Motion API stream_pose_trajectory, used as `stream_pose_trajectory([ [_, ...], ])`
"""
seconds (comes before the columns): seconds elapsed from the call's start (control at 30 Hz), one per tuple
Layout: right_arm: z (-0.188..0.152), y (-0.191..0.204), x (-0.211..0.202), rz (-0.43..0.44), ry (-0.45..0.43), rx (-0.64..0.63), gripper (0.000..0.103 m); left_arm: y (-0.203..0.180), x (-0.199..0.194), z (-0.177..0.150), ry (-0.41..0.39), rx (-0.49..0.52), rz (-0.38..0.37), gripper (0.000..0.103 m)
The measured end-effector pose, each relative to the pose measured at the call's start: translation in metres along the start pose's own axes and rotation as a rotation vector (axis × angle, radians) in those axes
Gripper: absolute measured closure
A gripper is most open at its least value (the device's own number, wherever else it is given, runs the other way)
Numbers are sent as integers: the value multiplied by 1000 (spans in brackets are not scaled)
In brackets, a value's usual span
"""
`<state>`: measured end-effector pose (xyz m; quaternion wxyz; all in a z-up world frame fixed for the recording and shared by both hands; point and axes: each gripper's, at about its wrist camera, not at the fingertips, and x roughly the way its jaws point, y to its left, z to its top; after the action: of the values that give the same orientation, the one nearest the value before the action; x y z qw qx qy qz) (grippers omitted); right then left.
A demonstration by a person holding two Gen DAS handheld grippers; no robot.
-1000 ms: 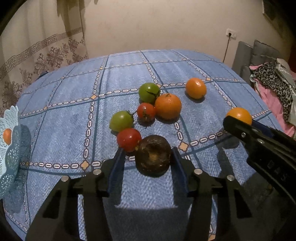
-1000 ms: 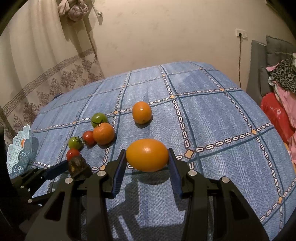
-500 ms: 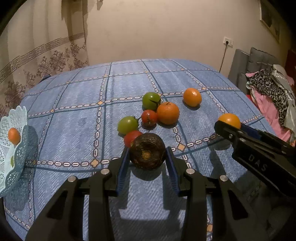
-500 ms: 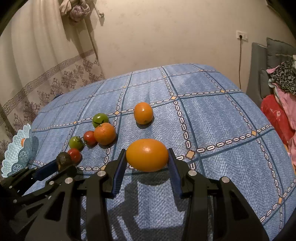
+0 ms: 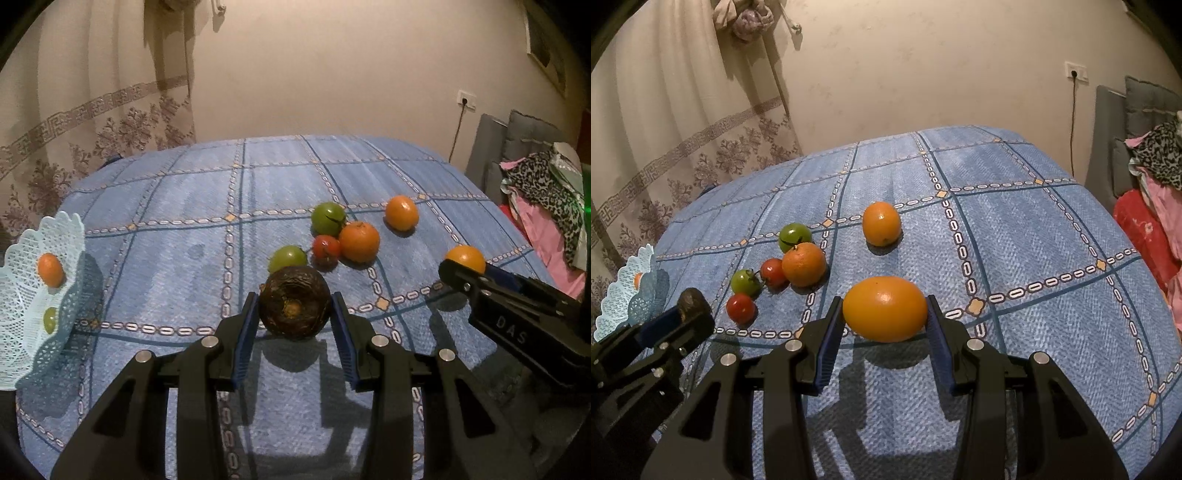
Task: Organize fruits
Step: 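Carry both held fruits to the basket and lower them inside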
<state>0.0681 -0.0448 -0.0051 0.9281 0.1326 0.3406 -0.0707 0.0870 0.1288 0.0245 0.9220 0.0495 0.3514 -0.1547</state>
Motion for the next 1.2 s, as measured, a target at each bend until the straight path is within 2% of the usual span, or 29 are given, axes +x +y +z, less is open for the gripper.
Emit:
stream_pose_trajectory([
  [0.4, -1, -1, -4, 7, -26, 3, 59, 25, -15, 0, -37, -52, 63, 63],
  [0.73, 2, 1, -17, 4, -63, 12, 59, 54, -43, -2, -100, -91, 132, 63],
  [1.2, 0, 51, -33, 64, -52, -69, 59, 122, -79, -8, -148, -140, 270, 63],
])
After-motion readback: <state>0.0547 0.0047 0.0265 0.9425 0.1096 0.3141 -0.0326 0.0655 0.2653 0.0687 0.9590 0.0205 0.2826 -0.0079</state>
